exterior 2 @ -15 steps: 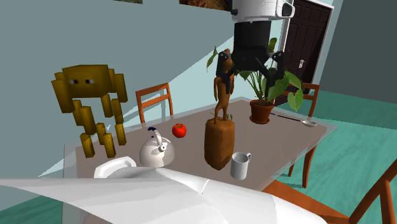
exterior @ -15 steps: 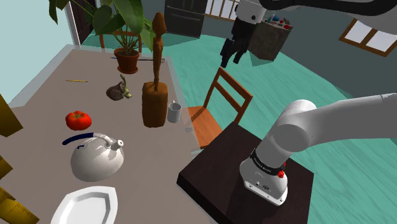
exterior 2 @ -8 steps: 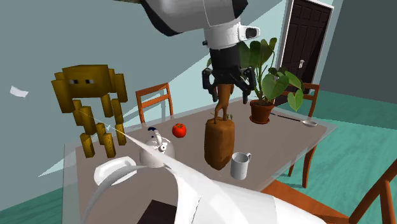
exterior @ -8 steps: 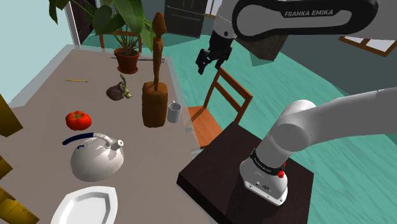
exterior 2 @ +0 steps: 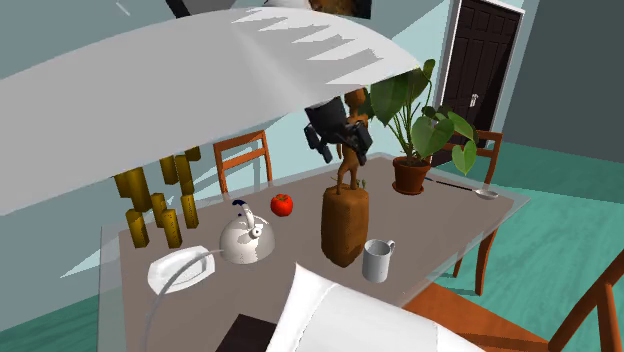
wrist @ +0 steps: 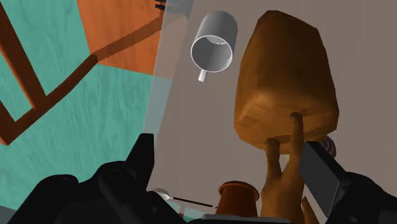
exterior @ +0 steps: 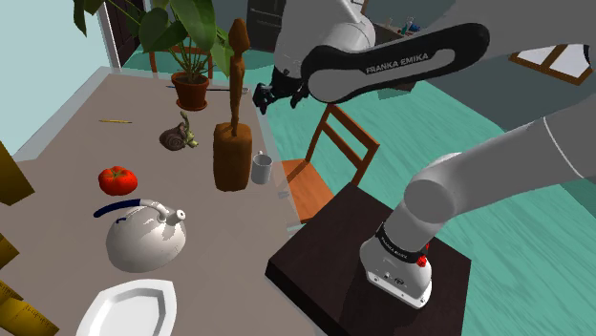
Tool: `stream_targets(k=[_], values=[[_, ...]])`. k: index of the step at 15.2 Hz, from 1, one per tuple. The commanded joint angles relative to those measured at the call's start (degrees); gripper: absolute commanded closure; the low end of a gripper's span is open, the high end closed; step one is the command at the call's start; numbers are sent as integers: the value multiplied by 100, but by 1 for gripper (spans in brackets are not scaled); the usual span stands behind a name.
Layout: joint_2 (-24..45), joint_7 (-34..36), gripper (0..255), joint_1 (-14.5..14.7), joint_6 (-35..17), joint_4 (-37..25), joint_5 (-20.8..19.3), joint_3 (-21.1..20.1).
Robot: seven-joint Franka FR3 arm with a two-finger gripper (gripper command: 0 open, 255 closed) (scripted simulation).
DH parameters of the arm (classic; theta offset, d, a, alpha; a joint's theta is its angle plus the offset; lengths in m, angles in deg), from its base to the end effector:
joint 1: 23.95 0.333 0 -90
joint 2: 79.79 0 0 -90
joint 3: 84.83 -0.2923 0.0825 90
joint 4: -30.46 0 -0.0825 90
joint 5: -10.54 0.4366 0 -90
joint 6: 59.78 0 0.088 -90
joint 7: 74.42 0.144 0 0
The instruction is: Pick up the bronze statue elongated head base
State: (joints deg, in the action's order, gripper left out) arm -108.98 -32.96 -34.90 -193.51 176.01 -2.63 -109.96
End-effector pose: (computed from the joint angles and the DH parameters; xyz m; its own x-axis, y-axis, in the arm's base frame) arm 0.4776 0.0954 0.3794 0.8628 -0.2863 0.4167 -0.3803 -0.9106 0.1618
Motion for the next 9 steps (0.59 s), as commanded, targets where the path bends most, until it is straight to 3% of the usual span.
stream_targets(k=[1,5,7,9], values=[[457,853,0,-405,-317,-231,-513,-555],[1427,2657,0,-1406,-441,-916,-1994,-1702],[2053,3652,0,-1835,-190,-1376,-2962,-2244],[2819,4599,0,-2045,319,-1899,-3998,-2644]])
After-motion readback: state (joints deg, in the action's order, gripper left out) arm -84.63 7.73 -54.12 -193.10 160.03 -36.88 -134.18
